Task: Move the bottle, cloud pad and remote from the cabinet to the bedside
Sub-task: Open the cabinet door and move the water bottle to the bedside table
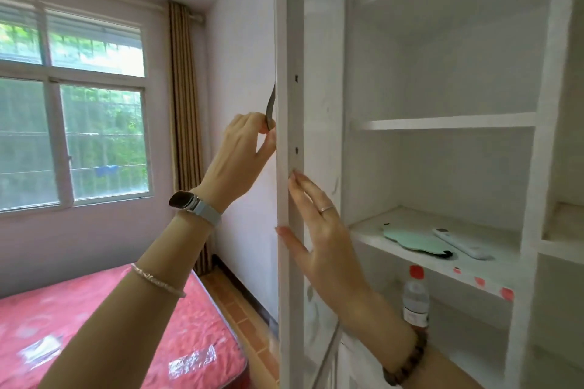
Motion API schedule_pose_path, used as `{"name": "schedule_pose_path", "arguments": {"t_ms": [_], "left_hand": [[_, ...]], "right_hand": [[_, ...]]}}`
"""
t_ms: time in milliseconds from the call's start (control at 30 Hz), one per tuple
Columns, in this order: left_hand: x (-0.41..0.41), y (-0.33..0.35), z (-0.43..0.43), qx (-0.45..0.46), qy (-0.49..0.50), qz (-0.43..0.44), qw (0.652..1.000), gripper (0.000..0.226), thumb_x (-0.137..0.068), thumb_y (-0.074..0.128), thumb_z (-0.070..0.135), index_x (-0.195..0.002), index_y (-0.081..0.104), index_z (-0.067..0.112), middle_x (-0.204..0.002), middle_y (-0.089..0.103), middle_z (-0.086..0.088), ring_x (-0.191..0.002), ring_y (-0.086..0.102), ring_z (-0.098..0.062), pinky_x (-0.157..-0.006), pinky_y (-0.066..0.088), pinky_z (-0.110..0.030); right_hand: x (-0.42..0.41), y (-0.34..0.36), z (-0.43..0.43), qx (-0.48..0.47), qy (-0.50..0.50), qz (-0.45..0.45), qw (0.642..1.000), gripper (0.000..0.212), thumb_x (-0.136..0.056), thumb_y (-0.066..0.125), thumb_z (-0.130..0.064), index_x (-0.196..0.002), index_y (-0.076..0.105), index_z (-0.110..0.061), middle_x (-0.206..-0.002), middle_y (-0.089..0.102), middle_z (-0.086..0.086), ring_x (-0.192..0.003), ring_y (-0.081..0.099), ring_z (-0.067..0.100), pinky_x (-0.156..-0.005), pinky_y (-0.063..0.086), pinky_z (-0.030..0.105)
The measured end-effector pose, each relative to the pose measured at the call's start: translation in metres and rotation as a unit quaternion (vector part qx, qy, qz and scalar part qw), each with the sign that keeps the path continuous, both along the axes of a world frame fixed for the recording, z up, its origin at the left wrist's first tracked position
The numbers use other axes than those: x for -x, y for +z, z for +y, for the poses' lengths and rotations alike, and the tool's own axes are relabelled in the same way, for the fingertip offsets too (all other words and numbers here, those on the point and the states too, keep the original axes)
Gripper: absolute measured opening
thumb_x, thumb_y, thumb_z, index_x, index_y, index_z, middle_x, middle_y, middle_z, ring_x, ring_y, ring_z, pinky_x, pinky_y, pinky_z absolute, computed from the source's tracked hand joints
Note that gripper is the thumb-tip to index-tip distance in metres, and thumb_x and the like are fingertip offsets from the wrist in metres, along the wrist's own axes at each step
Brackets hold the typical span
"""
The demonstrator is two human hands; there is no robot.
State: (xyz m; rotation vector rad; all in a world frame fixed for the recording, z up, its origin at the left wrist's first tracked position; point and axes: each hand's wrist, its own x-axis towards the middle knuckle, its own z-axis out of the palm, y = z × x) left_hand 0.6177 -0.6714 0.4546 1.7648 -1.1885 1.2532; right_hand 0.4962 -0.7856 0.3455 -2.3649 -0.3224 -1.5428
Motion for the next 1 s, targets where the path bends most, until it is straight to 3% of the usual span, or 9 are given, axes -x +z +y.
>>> {"name": "schedule_pose_path", "arguments": {"t_ms": [300,433,600,833,1000], "left_hand": [[-0.055,0.006,0.050,-0.068,0.060,0.076,0.993,0.021,-0.090,0.021,0.038,-0.082,0.032,0.022,-0.072,0.032,0.015,-0.066,0.032,-0.006,-0.069,0.030,-0.030],[-0.084,0.012,0.061,-0.073,0.086,0.136,0.984,0.020,-0.096,0.029,0.026,-0.081,0.037,0.017,-0.080,0.044,0.003,-0.072,0.040,-0.021,-0.071,0.044,-0.042],[-0.108,0.012,0.066,-0.079,0.087,0.148,0.982,0.037,-0.089,0.021,0.049,-0.092,0.045,0.021,-0.092,0.053,0.003,-0.082,0.046,-0.016,-0.081,0.047,-0.044],[-0.121,0.007,0.065,-0.069,0.070,0.109,0.989,0.014,-0.096,0.031,0.016,-0.087,0.042,0.018,-0.078,0.043,0.012,-0.074,0.039,-0.012,-0.079,0.046,-0.048],[-0.118,0.003,0.063,-0.060,0.071,0.107,0.990,0.023,-0.095,0.031,0.022,-0.097,0.052,0.012,-0.092,0.060,-0.009,-0.085,0.054,-0.025,-0.080,0.050,-0.047]], "right_hand": [[-0.080,0.004,0.042,0.059,0.011,0.047,0.997,0.083,-0.082,0.073,-0.011,-0.150,0.026,-0.012,-0.158,0.023,0.002,-0.146,0.023,0.015,-0.118,0.027,0.032],[-0.114,0.003,0.057,0.057,0.003,0.049,0.997,0.086,-0.078,0.075,-0.003,-0.150,0.028,-0.010,-0.158,0.024,0.004,-0.146,0.024,0.018,-0.117,0.028,0.033],[-0.137,-0.001,0.068,0.045,-0.022,0.038,0.998,0.088,-0.075,0.078,-0.004,-0.149,0.030,-0.010,-0.157,0.026,0.003,-0.145,0.025,0.019,-0.114,0.027,0.031],[-0.138,-0.001,0.065,0.040,-0.012,0.044,0.998,0.089,-0.076,0.078,-0.009,-0.150,0.028,-0.014,-0.158,0.024,0.000,-0.145,0.025,0.017,-0.115,0.021,0.029],[-0.129,0.002,0.061,0.053,0.003,0.068,0.996,0.084,-0.083,0.071,-0.010,-0.151,0.023,-0.016,-0.160,0.017,-0.002,-0.147,0.018,0.015,-0.118,0.011,0.027]]}}
